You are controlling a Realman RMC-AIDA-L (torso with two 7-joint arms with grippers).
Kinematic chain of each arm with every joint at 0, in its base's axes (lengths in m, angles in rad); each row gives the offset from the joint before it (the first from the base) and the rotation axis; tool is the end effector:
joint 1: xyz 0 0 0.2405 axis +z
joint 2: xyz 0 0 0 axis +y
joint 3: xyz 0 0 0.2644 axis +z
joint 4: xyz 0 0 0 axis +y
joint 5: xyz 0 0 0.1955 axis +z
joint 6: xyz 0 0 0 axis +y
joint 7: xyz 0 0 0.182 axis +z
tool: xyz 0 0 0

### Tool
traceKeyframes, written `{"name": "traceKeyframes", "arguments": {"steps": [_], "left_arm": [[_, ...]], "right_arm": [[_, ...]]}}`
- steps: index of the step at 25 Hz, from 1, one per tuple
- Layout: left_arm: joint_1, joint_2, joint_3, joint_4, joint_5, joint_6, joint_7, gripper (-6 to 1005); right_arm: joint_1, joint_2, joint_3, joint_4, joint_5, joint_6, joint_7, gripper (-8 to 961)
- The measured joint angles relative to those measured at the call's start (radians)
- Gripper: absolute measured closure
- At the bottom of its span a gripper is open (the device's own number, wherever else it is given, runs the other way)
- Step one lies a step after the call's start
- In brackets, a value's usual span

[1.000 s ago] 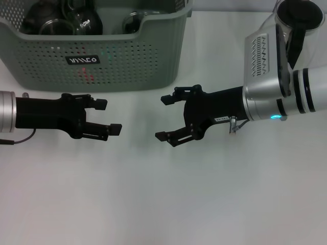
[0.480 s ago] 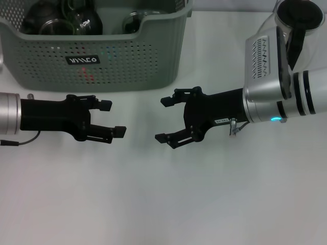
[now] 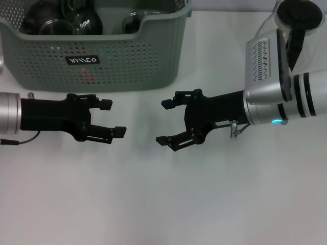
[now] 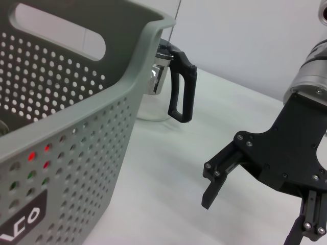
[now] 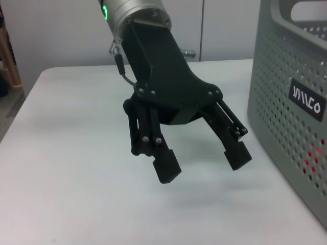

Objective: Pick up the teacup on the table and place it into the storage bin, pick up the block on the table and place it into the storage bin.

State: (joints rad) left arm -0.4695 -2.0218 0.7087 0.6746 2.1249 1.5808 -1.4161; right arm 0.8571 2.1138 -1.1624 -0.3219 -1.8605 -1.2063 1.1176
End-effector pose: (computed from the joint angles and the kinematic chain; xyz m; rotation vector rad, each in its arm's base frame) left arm -0.2893 0.3122 -0.0258 -2.7857 -0.7222 -0.4720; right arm 0.1754 0.3523 -0.1474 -3.0446 0.0593 0.3600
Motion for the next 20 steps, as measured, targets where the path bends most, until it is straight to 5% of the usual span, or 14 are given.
{"name": "traceKeyframes", "arguments": {"steps": [20], "left_arm": [[0.0, 0.003, 0.0, 0.003, 0.001, 0.009, 0.031, 69]], "right_arm": [[-0.043, -0.011, 0.018, -0.065, 0.03, -0.07, 0.008, 13]]}}
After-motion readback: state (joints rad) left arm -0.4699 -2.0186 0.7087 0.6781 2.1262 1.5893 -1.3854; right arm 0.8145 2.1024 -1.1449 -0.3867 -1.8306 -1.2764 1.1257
